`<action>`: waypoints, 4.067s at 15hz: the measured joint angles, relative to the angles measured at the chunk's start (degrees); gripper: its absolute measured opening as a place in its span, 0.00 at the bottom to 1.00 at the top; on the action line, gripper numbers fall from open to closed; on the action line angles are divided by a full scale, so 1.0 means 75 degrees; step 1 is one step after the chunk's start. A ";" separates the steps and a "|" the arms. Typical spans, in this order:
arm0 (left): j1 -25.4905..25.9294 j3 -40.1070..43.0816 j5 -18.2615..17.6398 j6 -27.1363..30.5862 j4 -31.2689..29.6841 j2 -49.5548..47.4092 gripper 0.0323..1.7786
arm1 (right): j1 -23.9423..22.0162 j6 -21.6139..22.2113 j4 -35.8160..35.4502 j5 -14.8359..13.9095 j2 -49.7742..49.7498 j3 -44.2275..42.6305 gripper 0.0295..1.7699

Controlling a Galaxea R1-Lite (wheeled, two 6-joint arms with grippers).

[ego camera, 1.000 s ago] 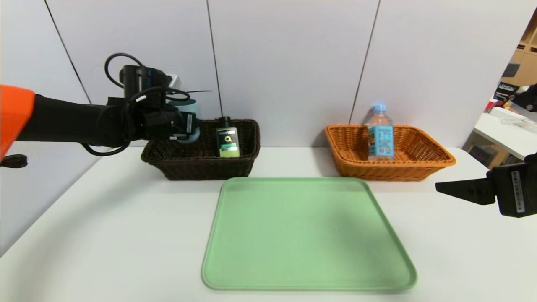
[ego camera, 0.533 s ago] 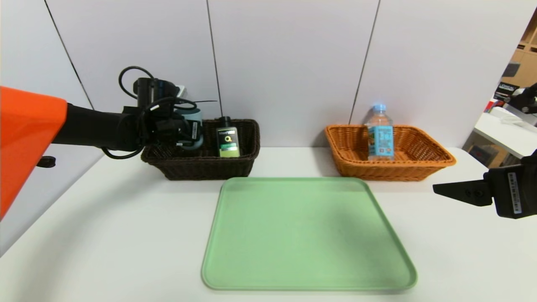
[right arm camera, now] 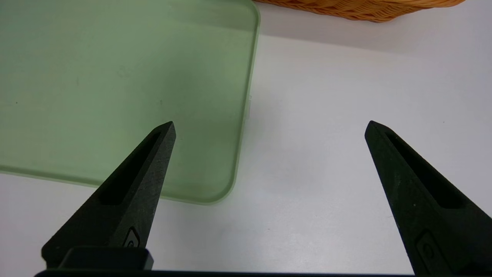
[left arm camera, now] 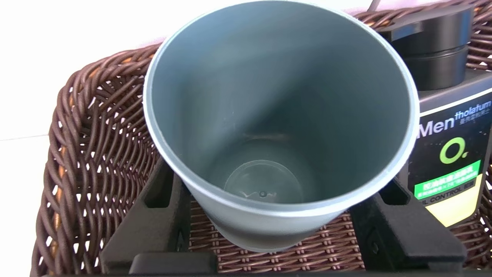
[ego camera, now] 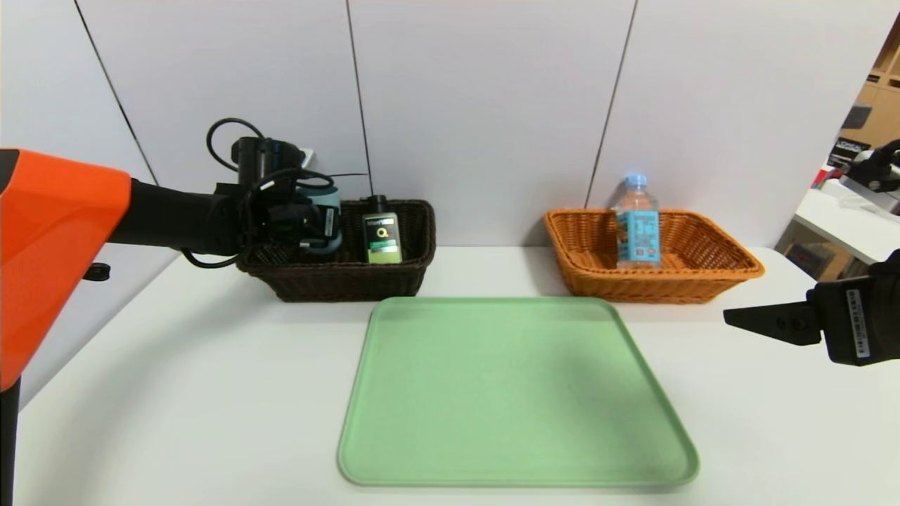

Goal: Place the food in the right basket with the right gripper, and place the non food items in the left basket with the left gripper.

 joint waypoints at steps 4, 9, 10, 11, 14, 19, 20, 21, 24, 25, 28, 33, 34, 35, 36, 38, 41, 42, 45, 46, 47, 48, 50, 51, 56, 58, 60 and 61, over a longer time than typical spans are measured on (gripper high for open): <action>0.0000 -0.0059 0.0046 0.0003 0.0003 0.0026 0.62 | -0.0002 0.0002 0.0002 0.0099 0.0021 0.0000 0.96; 0.0000 -0.0093 0.0046 0.0007 0.0007 0.0034 0.62 | -0.0002 0.0005 0.0000 0.0104 0.0026 0.0000 0.96; 0.0000 -0.0093 0.0046 0.0007 0.0003 0.0041 0.62 | -0.0002 0.0000 0.0000 0.0104 0.0026 0.0000 0.96; 0.0000 -0.0093 0.0044 0.0007 0.0003 0.0041 0.62 | 0.0000 -0.0003 -0.0003 0.0104 0.0026 0.0000 0.96; 0.0000 -0.0096 0.0046 0.0015 0.0000 0.0037 0.62 | 0.0007 0.0000 -0.0007 0.0104 0.0033 -0.0005 0.96; 0.0000 -0.0088 0.0247 0.0018 -0.0003 0.0029 0.79 | 0.0010 0.0008 0.0000 0.0101 0.0029 -0.0011 0.96; 0.0000 -0.0088 0.0283 0.0018 -0.0003 0.0026 0.81 | 0.0010 0.0005 0.0000 0.0101 0.0026 -0.0011 0.96; 0.0000 -0.0088 0.0294 0.0018 -0.0003 0.0023 0.83 | 0.0007 0.0008 0.0000 0.0101 0.0024 -0.0011 0.96; 0.0000 -0.0088 0.0297 0.0024 -0.0011 -0.0007 0.87 | 0.0010 0.0005 0.0002 0.0101 0.0011 -0.0011 0.96; -0.0003 -0.0085 0.0299 0.0034 -0.0008 -0.0018 0.88 | 0.0010 0.0008 0.0002 0.0101 0.0007 -0.0011 0.96; -0.0011 -0.0078 0.0299 0.0041 0.0067 -0.0216 0.90 | 0.0010 -0.0010 0.0011 0.0093 -0.0015 -0.0005 0.96; -0.0034 0.0184 0.0297 0.0384 0.0099 -0.1278 0.93 | -0.0055 -0.0033 0.0023 -0.0039 -0.0023 -0.0122 0.96; -0.0034 0.0364 0.0291 0.0390 0.0102 -0.1601 0.93 | -0.0159 -0.0039 0.0020 -0.0050 -0.0026 -0.0148 0.96; -0.0034 0.0548 0.0291 0.0395 0.0107 -0.1918 0.94 | -0.0280 -0.0044 0.0023 -0.0057 -0.0029 -0.0163 0.96; -0.0034 0.0770 0.0291 0.0398 0.0111 -0.2245 0.94 | -0.0424 -0.0050 0.0031 -0.0062 -0.0041 -0.0169 0.96; -0.0034 0.1373 0.0294 0.0450 0.0151 -0.2966 0.94 | -0.0707 -0.0072 0.0078 -0.0065 -0.0067 -0.0143 0.96; -0.0059 0.2591 0.0312 0.0527 0.0323 -0.4211 0.94 | -0.0931 -0.0076 0.0288 -0.0127 -0.0172 -0.0018 0.96; -0.0073 0.3040 0.0343 0.0533 0.0359 -0.4667 0.95 | -0.0941 -0.0080 0.0312 -0.0127 -0.0210 0.0018 0.96; -0.0091 0.4314 0.0670 0.0556 0.0388 -0.6089 0.95 | -0.0865 -0.0085 0.0320 -0.0039 -0.0312 0.0323 0.96; -0.0052 0.4719 0.0751 0.0564 0.0400 -0.6567 0.95 | -0.0787 -0.0080 0.0302 -0.0024 -0.0358 0.0489 0.96; 0.0018 0.5092 0.0792 0.0567 0.0400 -0.7020 0.95 | -0.0704 -0.0083 0.0312 -0.0003 -0.0426 0.0709 0.96; 0.0122 0.5453 0.0813 0.0588 0.0397 -0.7479 0.95 | -0.0647 -0.0073 0.0306 0.0000 -0.0530 0.0900 0.96; 0.0444 0.6167 0.0835 0.0605 0.0397 -0.8402 0.95 | -0.0666 -0.0036 0.0299 0.0000 -0.0777 0.1201 0.96; 0.0624 0.6508 0.0845 0.0600 0.0397 -0.8824 0.95 | -0.0743 -0.0010 0.0291 0.0002 -0.0923 0.1341 0.96; 0.1305 0.7906 0.0772 0.0535 0.0390 -1.0664 0.95 | -0.1530 0.0008 0.0283 0.0137 -0.1629 0.1856 0.96; 0.1359 0.8291 0.0670 0.0545 0.0403 -1.1275 0.95 | -0.1699 0.0008 0.0276 0.0137 -0.1967 0.2142 0.96; 0.1367 0.8636 0.0540 0.0593 0.0510 -1.1890 0.95 | -0.1902 0.0008 0.0273 0.0140 -0.2393 0.2440 0.96; 0.1373 0.8790 0.0452 0.0632 0.0670 -1.2243 0.95 | -0.1998 0.0008 0.0268 0.0137 -0.2622 0.2565 0.96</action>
